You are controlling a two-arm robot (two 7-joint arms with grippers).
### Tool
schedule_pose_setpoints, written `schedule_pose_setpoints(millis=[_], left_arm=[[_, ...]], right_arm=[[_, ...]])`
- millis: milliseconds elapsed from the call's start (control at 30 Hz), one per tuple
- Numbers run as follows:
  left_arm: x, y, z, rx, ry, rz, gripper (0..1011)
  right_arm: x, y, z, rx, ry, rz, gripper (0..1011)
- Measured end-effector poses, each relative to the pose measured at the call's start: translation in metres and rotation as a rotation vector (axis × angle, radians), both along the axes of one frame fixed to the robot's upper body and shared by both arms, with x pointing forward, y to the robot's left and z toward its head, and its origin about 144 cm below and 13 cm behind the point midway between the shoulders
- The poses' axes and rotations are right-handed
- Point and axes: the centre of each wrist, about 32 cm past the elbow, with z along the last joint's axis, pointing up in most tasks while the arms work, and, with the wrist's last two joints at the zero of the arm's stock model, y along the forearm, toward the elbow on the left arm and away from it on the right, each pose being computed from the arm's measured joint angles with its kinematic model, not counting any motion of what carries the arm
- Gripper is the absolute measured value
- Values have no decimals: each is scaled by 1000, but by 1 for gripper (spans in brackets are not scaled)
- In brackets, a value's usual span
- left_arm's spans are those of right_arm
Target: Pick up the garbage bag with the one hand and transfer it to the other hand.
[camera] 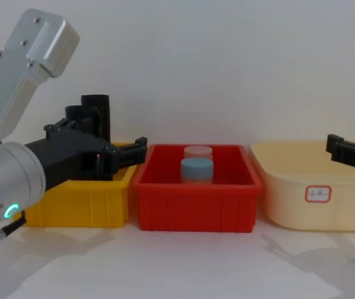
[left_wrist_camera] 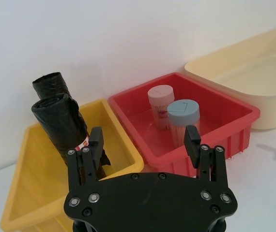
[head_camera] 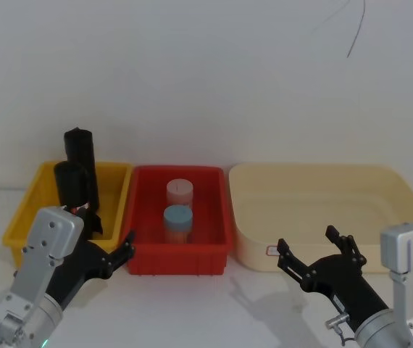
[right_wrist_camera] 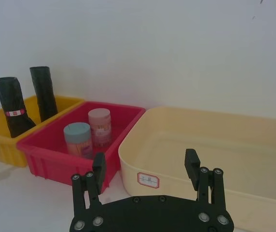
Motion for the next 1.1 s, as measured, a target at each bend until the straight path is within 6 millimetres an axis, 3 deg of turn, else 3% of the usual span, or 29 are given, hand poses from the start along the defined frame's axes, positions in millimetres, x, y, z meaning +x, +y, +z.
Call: schedule_pose_setpoints(millis=[1100], left_arm=[[0, 0, 0, 0, 0, 0, 1001]], right_arm=[[0, 0, 0, 0, 0, 0, 999]])
